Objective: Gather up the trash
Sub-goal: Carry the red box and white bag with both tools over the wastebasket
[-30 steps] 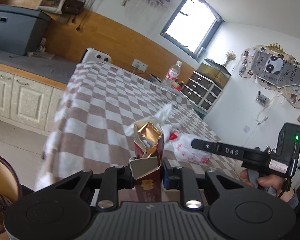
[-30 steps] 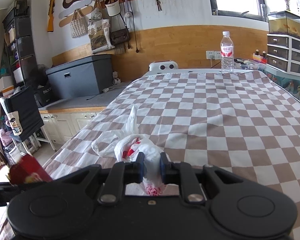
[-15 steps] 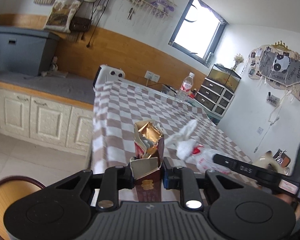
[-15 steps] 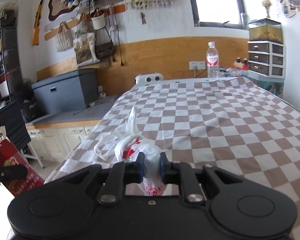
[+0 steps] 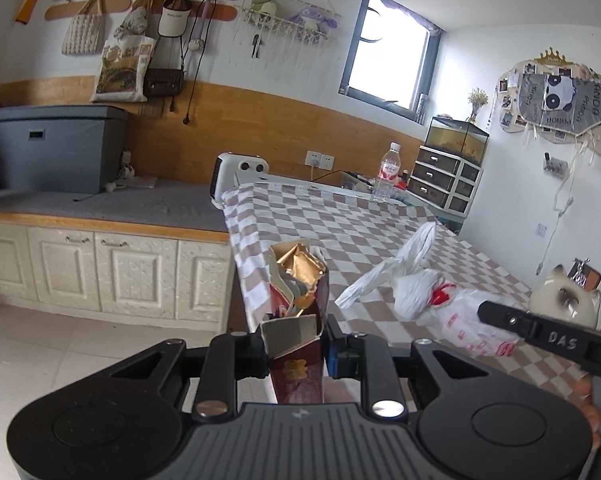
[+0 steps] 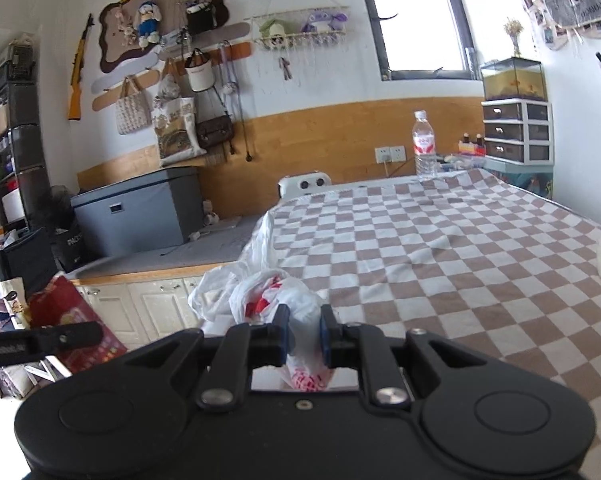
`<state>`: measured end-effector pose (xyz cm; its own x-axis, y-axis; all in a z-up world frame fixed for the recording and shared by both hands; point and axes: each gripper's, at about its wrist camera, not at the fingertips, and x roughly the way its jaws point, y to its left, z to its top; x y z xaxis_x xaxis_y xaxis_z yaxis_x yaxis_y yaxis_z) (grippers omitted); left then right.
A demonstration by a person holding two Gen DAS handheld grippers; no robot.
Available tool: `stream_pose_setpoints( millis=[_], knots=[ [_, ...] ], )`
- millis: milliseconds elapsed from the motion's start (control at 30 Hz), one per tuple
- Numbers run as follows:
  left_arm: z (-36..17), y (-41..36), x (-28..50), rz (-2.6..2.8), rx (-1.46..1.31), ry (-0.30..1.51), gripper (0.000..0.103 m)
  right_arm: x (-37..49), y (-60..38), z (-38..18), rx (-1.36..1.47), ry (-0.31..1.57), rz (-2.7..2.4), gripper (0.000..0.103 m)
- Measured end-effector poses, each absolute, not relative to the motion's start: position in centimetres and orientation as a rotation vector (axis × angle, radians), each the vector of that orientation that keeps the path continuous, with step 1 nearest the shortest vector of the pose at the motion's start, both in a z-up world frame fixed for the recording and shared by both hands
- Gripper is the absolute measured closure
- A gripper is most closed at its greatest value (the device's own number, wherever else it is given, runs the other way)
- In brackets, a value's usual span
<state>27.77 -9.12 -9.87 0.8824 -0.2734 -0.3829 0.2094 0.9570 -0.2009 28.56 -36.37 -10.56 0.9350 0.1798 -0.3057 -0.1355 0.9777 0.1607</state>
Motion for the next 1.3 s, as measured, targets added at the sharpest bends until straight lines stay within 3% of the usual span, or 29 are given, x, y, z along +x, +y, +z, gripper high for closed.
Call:
stream_pose_setpoints(
  millis=[733, 1300],
  knots=[
    [-9.1, 2.8, 24.0, -0.098, -0.099, 0.37, 0.077, 25.3, -21.9, -8.3, -0.034, 0.317, 0.309, 0.087],
    [-14.7, 10.6, 30.6, 0.011, -0.148, 0.441, 0.077, 36.1, -11.6, -12.0, -0.169, 0.554, 0.445, 0.087]
  ],
)
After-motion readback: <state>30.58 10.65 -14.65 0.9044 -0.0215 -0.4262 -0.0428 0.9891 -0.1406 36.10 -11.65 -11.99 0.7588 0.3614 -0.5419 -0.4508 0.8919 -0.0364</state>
